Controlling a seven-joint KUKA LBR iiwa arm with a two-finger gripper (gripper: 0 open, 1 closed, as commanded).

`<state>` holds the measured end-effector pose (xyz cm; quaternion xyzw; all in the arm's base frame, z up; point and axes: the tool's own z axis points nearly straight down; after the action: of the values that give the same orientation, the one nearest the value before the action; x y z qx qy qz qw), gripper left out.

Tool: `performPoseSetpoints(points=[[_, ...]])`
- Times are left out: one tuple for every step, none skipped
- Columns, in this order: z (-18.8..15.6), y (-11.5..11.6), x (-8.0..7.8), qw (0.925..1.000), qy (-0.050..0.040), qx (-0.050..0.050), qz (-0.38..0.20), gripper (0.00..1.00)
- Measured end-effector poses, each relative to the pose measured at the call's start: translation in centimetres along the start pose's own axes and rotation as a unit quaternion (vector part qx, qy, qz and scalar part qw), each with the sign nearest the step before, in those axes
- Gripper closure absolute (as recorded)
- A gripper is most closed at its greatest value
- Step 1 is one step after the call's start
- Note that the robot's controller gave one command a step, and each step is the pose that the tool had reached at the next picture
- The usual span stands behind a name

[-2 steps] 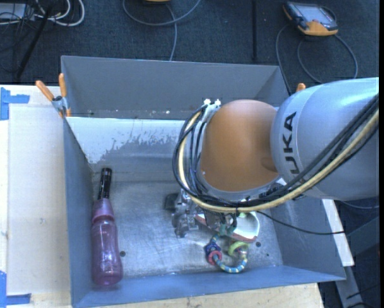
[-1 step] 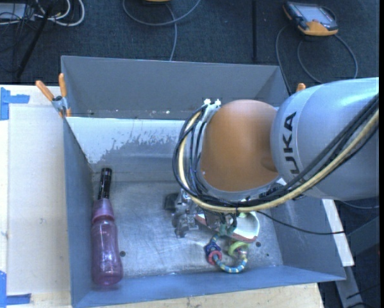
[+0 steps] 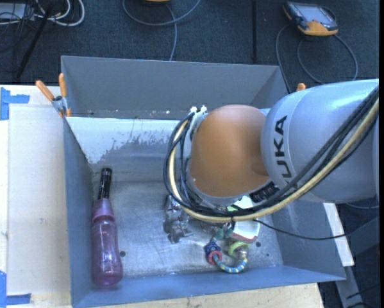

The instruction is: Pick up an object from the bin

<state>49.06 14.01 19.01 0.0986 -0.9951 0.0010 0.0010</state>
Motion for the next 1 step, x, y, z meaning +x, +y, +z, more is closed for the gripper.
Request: performPoseSetpoints(points=[[0.49, 2.2, 0.29, 0.9878, -0.0001, -0.003, -0.156, 1.0]])
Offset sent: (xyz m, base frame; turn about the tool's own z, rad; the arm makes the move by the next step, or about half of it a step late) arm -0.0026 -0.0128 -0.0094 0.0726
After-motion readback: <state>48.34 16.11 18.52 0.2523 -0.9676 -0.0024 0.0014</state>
